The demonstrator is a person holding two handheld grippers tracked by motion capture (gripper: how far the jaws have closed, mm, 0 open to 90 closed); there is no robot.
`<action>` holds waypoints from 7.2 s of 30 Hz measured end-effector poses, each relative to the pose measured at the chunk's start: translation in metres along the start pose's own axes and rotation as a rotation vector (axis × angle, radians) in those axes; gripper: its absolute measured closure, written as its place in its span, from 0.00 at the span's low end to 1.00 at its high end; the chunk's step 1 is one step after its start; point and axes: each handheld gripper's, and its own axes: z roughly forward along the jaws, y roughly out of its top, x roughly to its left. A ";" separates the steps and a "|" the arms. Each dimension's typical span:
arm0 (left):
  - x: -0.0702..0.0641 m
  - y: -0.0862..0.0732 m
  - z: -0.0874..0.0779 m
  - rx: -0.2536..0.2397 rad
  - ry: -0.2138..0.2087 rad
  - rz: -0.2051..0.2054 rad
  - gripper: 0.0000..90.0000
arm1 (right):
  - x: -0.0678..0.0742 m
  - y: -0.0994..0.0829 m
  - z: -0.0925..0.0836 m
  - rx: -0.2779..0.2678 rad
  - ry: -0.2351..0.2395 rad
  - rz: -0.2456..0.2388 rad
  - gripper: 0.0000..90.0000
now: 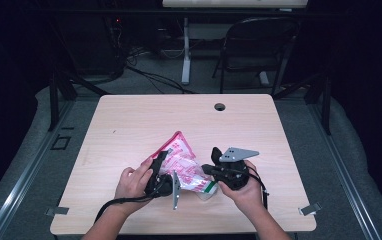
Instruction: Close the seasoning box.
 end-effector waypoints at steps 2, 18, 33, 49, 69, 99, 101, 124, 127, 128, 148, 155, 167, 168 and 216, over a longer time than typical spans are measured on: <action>0.000 0.000 0.000 -0.002 0.004 0.015 0.68 | 0.000 0.000 0.001 0.003 0.001 0.001 1.00; 0.004 0.003 0.001 -0.004 -0.003 0.057 0.68 | -0.002 -0.002 0.002 0.007 0.001 0.007 1.00; 0.007 0.005 0.001 0.005 -0.013 0.105 0.68 | -0.002 -0.003 0.003 0.009 -0.002 0.009 1.00; 0.008 0.006 0.002 0.002 -0.025 0.141 0.68 | -0.003 -0.004 0.004 0.018 0.000 0.006 1.00; 0.009 0.012 0.001 0.006 -0.005 0.199 0.68 | -0.004 -0.006 0.004 0.028 -0.010 0.002 1.00; 0.012 0.015 0.000 0.013 -0.008 0.253 0.69 | -0.004 -0.007 0.003 0.027 -0.020 0.002 1.00; 0.013 0.016 0.000 0.008 -0.001 0.266 0.69 | -0.004 -0.007 0.003 0.027 -0.021 0.003 1.00; 0.015 0.020 -0.002 0.020 0.002 0.326 0.70 | -0.005 -0.007 0.003 0.021 -0.020 0.006 1.00; 0.015 0.020 -0.002 0.017 0.011 0.325 0.70 | -0.005 -0.007 0.003 0.023 -0.021 0.004 1.00; 0.015 0.021 -0.002 0.013 0.019 0.333 0.70 | -0.005 -0.007 0.003 0.021 -0.020 0.006 1.00; 0.019 0.024 -0.005 0.006 0.032 0.354 0.72 | -0.005 -0.007 0.002 0.014 -0.030 0.006 1.00; 0.020 0.024 -0.005 0.012 0.028 0.351 0.72 | -0.005 -0.006 0.001 0.013 -0.031 0.005 1.00; 0.022 0.026 -0.006 0.005 0.039 0.354 0.73 | -0.005 -0.006 0.002 0.010 -0.031 0.005 1.00; 0.023 0.026 -0.006 0.006 0.039 0.354 0.73 | -0.005 -0.005 0.002 0.009 -0.031 0.005 1.00; 0.027 0.028 -0.008 0.004 0.049 0.374 0.75 | -0.004 -0.005 0.005 0.004 -0.034 0.004 1.00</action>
